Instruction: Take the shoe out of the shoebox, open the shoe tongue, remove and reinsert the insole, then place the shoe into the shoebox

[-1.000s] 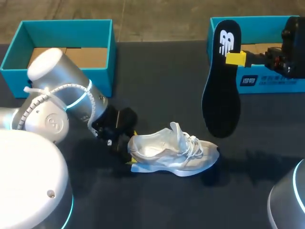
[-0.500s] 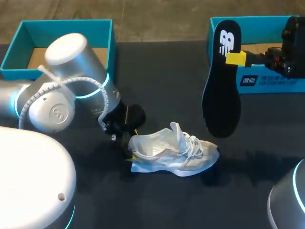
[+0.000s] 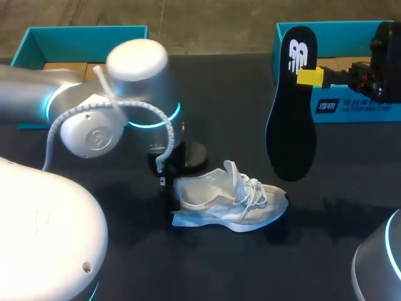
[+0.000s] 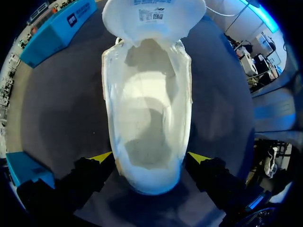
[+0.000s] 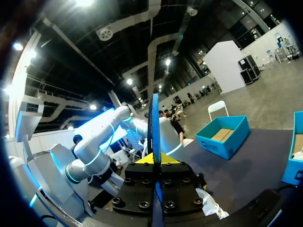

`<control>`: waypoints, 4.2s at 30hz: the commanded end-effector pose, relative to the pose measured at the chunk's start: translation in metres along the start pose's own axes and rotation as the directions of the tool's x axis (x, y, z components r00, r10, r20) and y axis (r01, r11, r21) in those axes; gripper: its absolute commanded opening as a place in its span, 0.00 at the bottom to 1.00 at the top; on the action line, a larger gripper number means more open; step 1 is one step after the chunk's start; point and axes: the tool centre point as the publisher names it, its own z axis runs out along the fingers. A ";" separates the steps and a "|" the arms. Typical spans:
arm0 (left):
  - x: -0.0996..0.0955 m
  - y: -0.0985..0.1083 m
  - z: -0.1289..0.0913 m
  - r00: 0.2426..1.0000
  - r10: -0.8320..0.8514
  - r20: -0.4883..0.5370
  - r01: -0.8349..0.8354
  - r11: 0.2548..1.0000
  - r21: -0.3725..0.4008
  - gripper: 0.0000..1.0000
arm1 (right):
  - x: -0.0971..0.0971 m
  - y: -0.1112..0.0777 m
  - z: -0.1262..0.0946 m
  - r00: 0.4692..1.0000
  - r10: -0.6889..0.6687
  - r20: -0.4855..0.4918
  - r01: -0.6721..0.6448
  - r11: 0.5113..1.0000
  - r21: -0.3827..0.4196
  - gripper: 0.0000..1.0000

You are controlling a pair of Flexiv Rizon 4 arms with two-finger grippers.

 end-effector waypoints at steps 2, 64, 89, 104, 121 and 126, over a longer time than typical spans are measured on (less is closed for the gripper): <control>-0.001 -0.004 0.000 1.000 0.001 -0.001 -0.001 0.996 -0.087 1.00 | 0.000 -0.001 0.001 1.000 0.001 0.002 -0.001 1.000 0.000 0.00; -0.045 -0.080 0.024 0.996 0.083 -0.033 -0.084 0.996 -0.011 0.02 | 0.000 -0.001 0.001 1.000 0.001 0.002 -0.001 1.000 0.000 0.00; -0.036 -0.083 -0.032 0.872 0.489 0.019 -0.490 0.872 0.021 0.00 | 0.000 -0.001 0.001 1.000 0.001 0.002 -0.001 1.000 0.000 0.00; -0.027 -0.085 -0.058 0.360 0.933 0.000 -0.930 0.359 -0.075 0.00 | 0.000 -0.001 0.001 1.000 0.001 0.002 -0.001 1.000 0.000 0.00; -0.016 -0.095 -0.051 -0.031 0.986 -0.164 -0.998 -0.039 -0.047 0.00 | 0.000 -0.001 0.001 1.000 0.001 0.002 -0.001 1.000 0.000 0.00; -0.002 -0.100 -0.041 -0.076 0.979 -0.189 -0.997 -0.081 -0.019 0.00 | 0.000 -0.001 0.001 1.000 0.001 0.002 -0.001 1.000 0.000 0.00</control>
